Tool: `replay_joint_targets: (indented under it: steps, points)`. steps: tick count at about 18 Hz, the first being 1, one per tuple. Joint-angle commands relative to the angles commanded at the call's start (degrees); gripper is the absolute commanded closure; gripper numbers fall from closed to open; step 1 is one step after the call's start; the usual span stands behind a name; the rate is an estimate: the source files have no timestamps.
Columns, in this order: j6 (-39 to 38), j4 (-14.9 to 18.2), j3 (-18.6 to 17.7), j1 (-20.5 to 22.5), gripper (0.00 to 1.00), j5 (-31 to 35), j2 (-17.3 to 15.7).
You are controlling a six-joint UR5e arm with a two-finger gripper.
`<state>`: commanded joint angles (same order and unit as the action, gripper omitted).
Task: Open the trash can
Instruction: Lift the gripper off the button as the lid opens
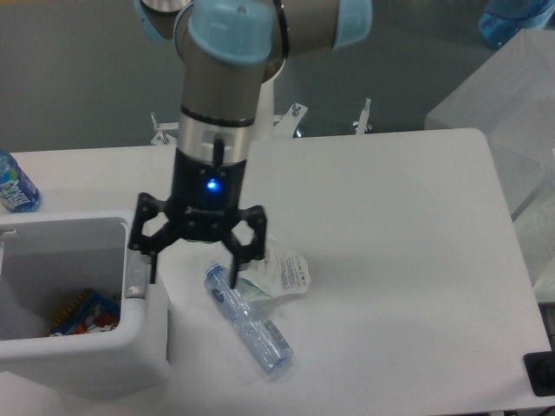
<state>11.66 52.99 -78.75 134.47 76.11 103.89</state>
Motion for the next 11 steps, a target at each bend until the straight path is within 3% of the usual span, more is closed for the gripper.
replay_joint_targets:
  steps: [5,11]
  points:
    - [16.0,10.0,-0.5,4.7,0.00,2.0,-3.1]
    - [31.1,16.8,-1.0,10.0,0.00,5.0,-5.5]
